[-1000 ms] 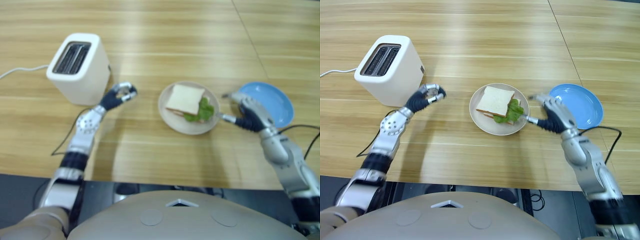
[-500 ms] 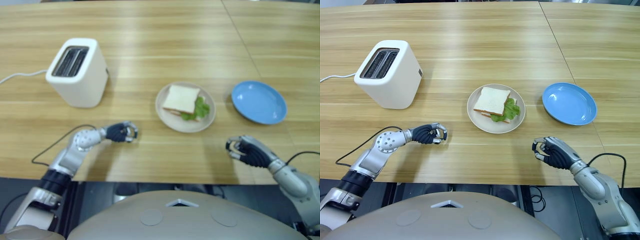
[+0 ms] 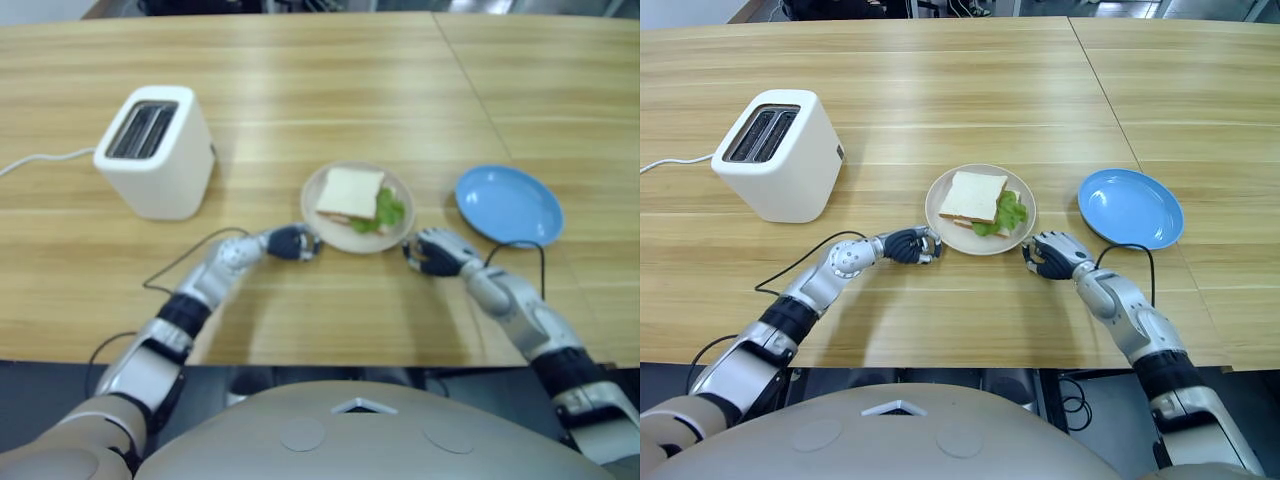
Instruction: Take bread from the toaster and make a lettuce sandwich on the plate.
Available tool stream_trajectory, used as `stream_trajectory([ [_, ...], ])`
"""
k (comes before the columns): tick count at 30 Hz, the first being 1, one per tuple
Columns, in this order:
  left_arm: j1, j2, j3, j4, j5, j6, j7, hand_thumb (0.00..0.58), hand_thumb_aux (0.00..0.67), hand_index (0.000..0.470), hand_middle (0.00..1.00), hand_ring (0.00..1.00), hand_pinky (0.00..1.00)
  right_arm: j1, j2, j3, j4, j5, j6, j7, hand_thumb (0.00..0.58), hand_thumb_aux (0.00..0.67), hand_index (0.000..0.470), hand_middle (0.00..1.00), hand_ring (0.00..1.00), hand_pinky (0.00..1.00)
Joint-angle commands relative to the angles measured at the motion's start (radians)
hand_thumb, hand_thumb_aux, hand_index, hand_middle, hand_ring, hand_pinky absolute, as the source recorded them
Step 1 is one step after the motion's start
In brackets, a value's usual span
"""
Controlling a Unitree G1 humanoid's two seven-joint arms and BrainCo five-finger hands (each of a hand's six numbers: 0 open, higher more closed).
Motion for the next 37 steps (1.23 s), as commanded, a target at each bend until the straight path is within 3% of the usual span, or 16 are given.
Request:
stream_trajectory([
  [1,-0.053,-0.037,0.016,0.177,0.015,-0.017,0.091,0.564,0.557,0.382,1.0,1.0,1.0,-0.1,0.038,0.071,0.087,-0.047,0.011,-0.006,0.58,0.67,0.46,1.0,1.0,1.0],
  [2,-0.092,-0.05,0.044,0.227,0.008,-0.013,0.156,0.564,0.557,0.382,1.0,1.0,1.0,-0.15,0.054,0.087,0.133,-0.058,0.008,-0.022,0.58,0.67,0.46,1.0,1.0,1.0],
  [3,-0.126,-0.058,0.062,0.273,0.007,-0.006,0.208,0.0,0.0,0.0,1.0,1.0,1.0,-0.193,0.066,0.101,0.176,-0.067,0.004,-0.042,0.58,0.67,0.46,1.0,1.0,1.0],
  [5,-0.183,-0.065,0.076,0.351,0.02,-0.001,0.299,0.0,0.0,0.0,0.98,0.98,0.98,-0.264,0.081,0.124,0.252,-0.089,0.005,-0.095,0.58,0.67,0.46,1.0,1.0,1.0],
  [6,-0.203,-0.066,0.079,0.38,0.025,0.001,0.335,0.0,0.0,0.0,0.23,0.23,0.23,-0.285,0.083,0.132,0.278,-0.096,0.005,-0.119,0.58,0.67,0.46,1.0,1.0,1.0],
  [7,-0.219,-0.066,0.084,0.403,0.027,0.004,0.365,0.0,0.0,0.0,0.0,0.0,0.0,-0.299,0.082,0.137,0.293,-0.102,0.005,-0.142,0.58,0.67,0.46,0.95,0.95,0.95],
  [8,-0.23,-0.065,0.088,0.422,0.026,0.002,0.381,0.0,0.0,0.0,0.0,0.0,0.0,-0.307,0.077,0.141,0.298,-0.112,0.012,-0.166,0.58,0.67,0.46,0.95,0.95,0.95],
  [9,-0.234,-0.062,0.088,0.433,0.028,-0.005,0.388,0.0,0.0,0.0,0.0,0.0,0.0,-0.308,0.071,0.14,0.294,-0.114,0.014,-0.186,0.079,0.047,0.032,0.0,0.0,0.0],
  [10,-0.234,-0.055,0.088,0.435,0.032,-0.011,0.393,0.0,0.0,0.0,0.0,0.0,0.0,-0.303,0.063,0.133,0.28,-0.109,0.014,-0.203,0.0,0.0,0.0,0.0,0.0,0.0],
  [17,-0.162,-0.013,0.185,0.295,-0.039,-0.055,0.456,0.0,0.0,0.0,0.0,0.0,0.0,-0.164,0.05,-0.044,0.036,0.138,-0.043,-0.227,0.0,0.0,0.0,0.0,0.0,0.0],
  [21,-0.126,-0.098,0.369,0.219,-0.266,-0.094,0.454,0.0,0.0,0.0,0.0,0.0,0.0,-0.087,0.153,-0.156,-0.072,0.415,-0.061,-0.168,0.0,0.0,0.0,0.0,0.0,0.0],
  [28,-0.105,-0.149,0.452,0.176,-0.346,-0.101,0.458,0.0,0.0,0.0,0.0,0.0,0.0,-0.048,0.369,-0.256,-0.128,0.822,0.035,-0.017,0.0,0.0,0.0,0.0,0.0,0.0],
  [31,-0.091,-0.173,0.504,0.149,-0.426,-0.038,0.417,0.0,0.0,0.0,0.0,0.0,0.0,-0.044,0.428,-0.273,-0.126,0.919,0.079,0.053,0.0,0.0,0.0,0.0,0.0,0.0],
  [37,-0.075,-0.183,0.546,0.117,-0.471,-0.015,0.398,0.0,0.0,0.0,0.0,0.0,0.0,-0.046,0.47,-0.296,-0.104,0.921,0.076,0.065,0.0,0.0,0.0,0.0,0.0,0.0],
])
